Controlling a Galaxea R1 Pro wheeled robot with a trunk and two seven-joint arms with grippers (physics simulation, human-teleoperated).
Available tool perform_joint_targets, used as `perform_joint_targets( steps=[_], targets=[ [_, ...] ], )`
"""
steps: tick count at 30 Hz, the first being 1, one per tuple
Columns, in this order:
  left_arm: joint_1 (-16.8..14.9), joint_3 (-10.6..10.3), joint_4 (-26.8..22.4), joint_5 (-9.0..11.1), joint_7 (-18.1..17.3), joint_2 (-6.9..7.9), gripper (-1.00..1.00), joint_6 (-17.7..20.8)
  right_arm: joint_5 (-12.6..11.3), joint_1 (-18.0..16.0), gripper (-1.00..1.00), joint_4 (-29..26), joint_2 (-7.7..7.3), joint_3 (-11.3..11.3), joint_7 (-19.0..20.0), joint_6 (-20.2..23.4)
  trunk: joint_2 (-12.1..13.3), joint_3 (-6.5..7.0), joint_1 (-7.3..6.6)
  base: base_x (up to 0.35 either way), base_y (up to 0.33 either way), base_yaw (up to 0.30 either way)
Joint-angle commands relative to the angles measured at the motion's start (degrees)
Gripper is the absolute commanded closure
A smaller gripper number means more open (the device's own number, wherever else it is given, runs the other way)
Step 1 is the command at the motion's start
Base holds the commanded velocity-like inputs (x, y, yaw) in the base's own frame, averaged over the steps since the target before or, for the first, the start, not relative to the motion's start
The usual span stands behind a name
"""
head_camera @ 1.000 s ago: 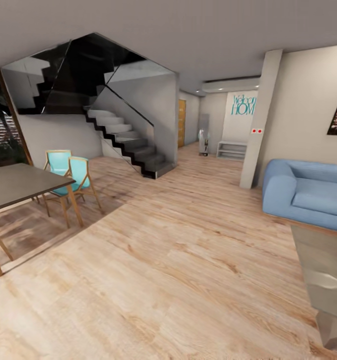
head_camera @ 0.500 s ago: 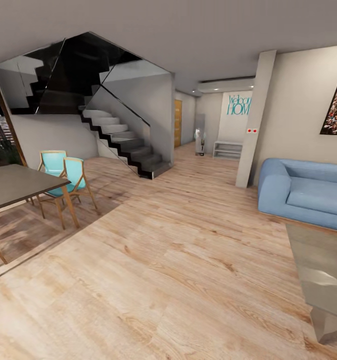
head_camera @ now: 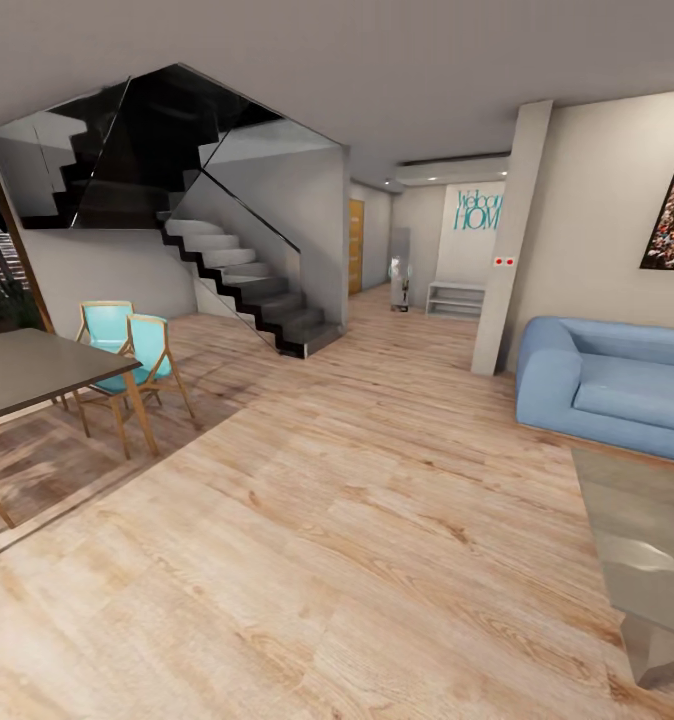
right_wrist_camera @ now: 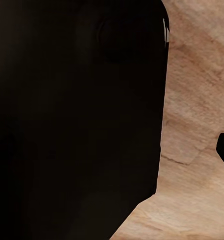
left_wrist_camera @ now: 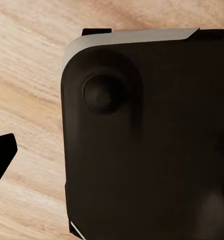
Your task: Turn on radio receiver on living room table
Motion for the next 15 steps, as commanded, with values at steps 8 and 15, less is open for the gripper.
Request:
perform_joint_targets(
  steps=[8, 15],
  targets=[
    [0.0, 0.0, 0.1, 0.2, 0.0, -0.91, -1.0, 0.0, 0.0, 0.0, -1.0, 0.0, 0.0, 0.0, 0.0, 0.0, 0.0, 0.0, 0.0, 0.0, 0.0, 0.0],
    [0.0, 0.2, 0.1, 0.2, -0.1, -1.07, -1.0, 0.0, 0.0, 0.0, -1.0, 0.0, 0.0, 0.0, 0.0, 0.0, 0.0, 0.0, 0.0, 0.0, 0.0, 0.0]
  ],
)
